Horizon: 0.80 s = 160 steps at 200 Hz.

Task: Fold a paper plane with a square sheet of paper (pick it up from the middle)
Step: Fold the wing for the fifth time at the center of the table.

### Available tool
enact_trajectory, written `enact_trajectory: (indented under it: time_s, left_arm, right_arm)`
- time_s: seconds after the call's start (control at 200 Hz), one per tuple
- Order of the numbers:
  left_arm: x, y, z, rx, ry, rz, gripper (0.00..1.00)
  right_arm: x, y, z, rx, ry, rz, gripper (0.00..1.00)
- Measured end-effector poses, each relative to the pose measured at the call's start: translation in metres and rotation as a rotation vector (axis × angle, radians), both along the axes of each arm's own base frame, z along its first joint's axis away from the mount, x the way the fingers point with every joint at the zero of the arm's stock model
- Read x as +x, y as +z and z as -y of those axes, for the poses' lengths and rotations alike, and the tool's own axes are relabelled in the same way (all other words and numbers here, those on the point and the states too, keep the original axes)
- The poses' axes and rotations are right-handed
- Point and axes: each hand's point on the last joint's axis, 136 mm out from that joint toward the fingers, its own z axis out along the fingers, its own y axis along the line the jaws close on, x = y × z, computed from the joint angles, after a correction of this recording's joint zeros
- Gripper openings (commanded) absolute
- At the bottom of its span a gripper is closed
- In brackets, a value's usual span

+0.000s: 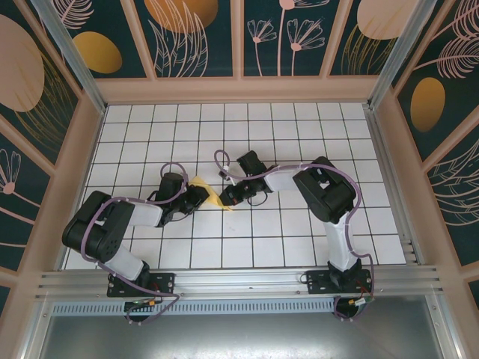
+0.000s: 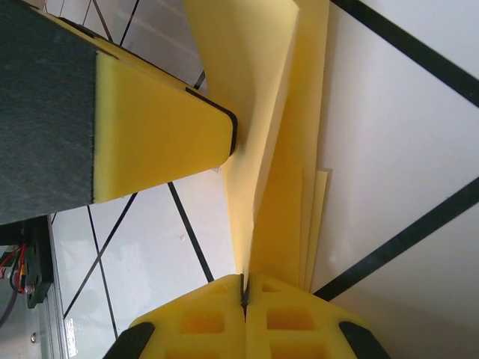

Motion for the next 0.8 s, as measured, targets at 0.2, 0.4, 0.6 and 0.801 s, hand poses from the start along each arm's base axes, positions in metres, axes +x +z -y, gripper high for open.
enact_trajectory:
  time_s: [0.2,0.4,0.6,0.801]
  left_arm:
    - [0.003,0.010,0.008,-0.041,-0.025,0.056,0.27]
    - [0.001,0.003,0.007,-0.038,-0.025,0.045,0.23]
    - [0.001,-0.004,0.003,0.000,-0.004,0.012,0.16]
    - [0.002,-0.007,0.001,0.017,0.007,0.001,0.15]
  right_arm:
    - [0.000,0.000,0.000,0.000,0.000,-0.006,0.01]
    - [0.000,0.000,-0.001,-0.006,-0.002,-0.017,0.02]
    - [0.000,0.001,-0.001,-0.010,-0.011,-0.036,0.13]
    - [-0.003,0.005,0.002,-0.025,-0.024,-0.071,0.16]
